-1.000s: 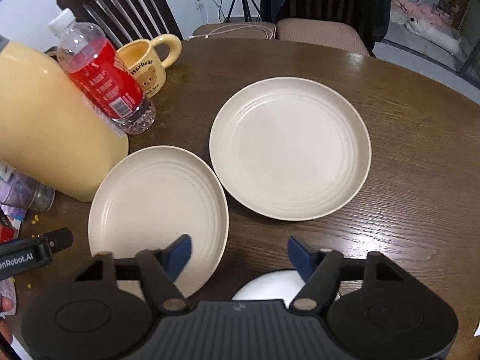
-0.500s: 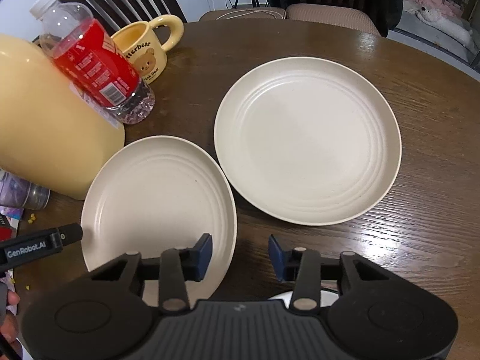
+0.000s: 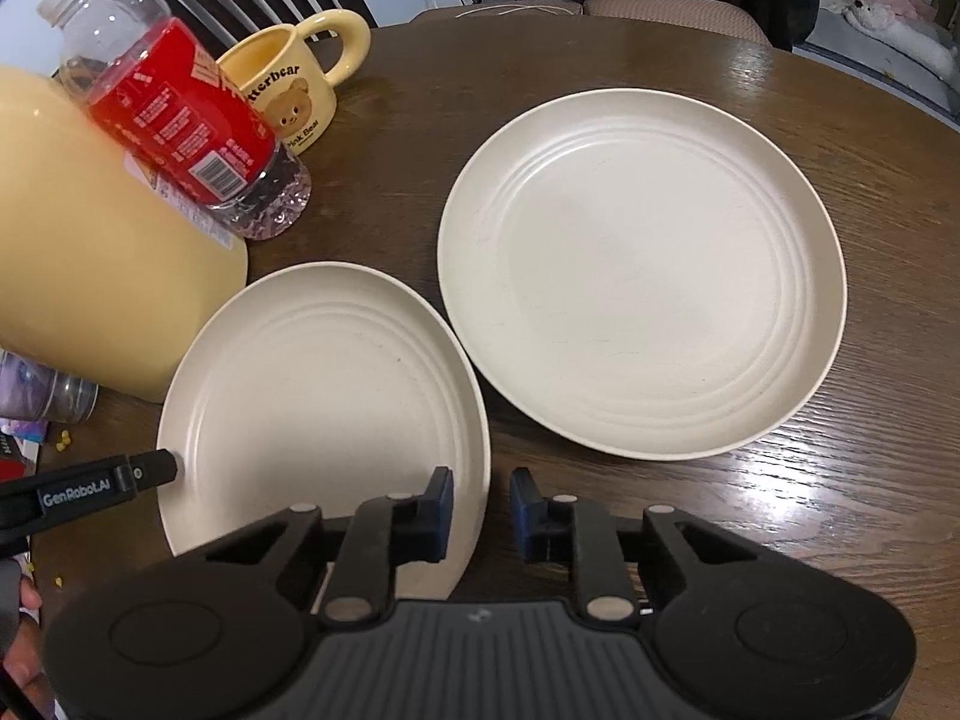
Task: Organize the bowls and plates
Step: 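Close the left gripper on the other cream plate rim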
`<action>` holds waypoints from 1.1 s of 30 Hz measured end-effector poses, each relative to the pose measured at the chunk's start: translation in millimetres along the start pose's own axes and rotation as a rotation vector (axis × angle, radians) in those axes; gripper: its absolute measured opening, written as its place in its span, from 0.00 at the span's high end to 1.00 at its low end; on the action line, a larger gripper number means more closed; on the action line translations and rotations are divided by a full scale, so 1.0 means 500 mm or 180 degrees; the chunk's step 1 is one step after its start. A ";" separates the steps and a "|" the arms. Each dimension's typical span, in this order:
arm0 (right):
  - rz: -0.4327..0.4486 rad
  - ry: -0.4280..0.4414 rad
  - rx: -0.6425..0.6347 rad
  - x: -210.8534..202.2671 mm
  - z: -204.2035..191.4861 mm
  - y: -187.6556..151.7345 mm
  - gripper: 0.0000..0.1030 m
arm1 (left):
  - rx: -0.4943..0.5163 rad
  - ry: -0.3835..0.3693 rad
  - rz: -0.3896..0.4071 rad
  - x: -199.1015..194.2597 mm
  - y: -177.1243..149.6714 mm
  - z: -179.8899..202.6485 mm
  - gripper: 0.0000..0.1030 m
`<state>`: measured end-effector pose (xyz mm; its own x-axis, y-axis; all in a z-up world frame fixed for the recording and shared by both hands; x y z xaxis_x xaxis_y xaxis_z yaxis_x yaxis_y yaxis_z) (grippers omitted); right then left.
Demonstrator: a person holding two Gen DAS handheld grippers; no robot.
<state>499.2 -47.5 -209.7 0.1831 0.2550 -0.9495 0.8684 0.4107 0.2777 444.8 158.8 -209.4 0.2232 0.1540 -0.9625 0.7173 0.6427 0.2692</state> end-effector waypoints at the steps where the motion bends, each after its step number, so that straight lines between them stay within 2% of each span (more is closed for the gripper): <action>1: 0.0003 0.0008 0.0003 0.001 -0.001 0.001 0.83 | 0.0001 -0.0004 -0.0005 0.001 0.001 0.000 0.55; 3: 0.0003 0.0025 0.0012 0.004 -0.002 0.004 0.85 | -0.0001 -0.0010 -0.0018 0.005 0.002 0.002 0.60; 9: 0.0006 0.0046 0.0030 0.012 0.001 0.005 0.88 | -0.0002 -0.0021 -0.0069 0.017 0.004 0.003 0.67; 29: 0.0042 0.0090 0.0112 0.033 0.009 0.008 0.95 | 0.0069 -0.0178 -0.0115 0.034 -0.007 0.026 0.85; 33: 0.0063 0.0073 0.0091 0.034 0.007 0.008 0.95 | 0.0110 -0.0160 -0.0095 0.035 -0.007 0.032 0.85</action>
<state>507.6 -44.6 -225.2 0.1900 0.2830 -0.9401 0.8776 0.3803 0.2919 456.5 147.1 -226.8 0.2337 0.0967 -0.9675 0.7463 0.6200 0.2423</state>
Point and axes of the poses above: each gripper's, at about its wrist camera, not at the fingertips, and x roughly the way its jaws point, z to its right, y to its top, the point moved 9 cm from there along x, roughly the way its jaws point, and after that the axes turned 15 degrees about -x, right-handed, at the moved point
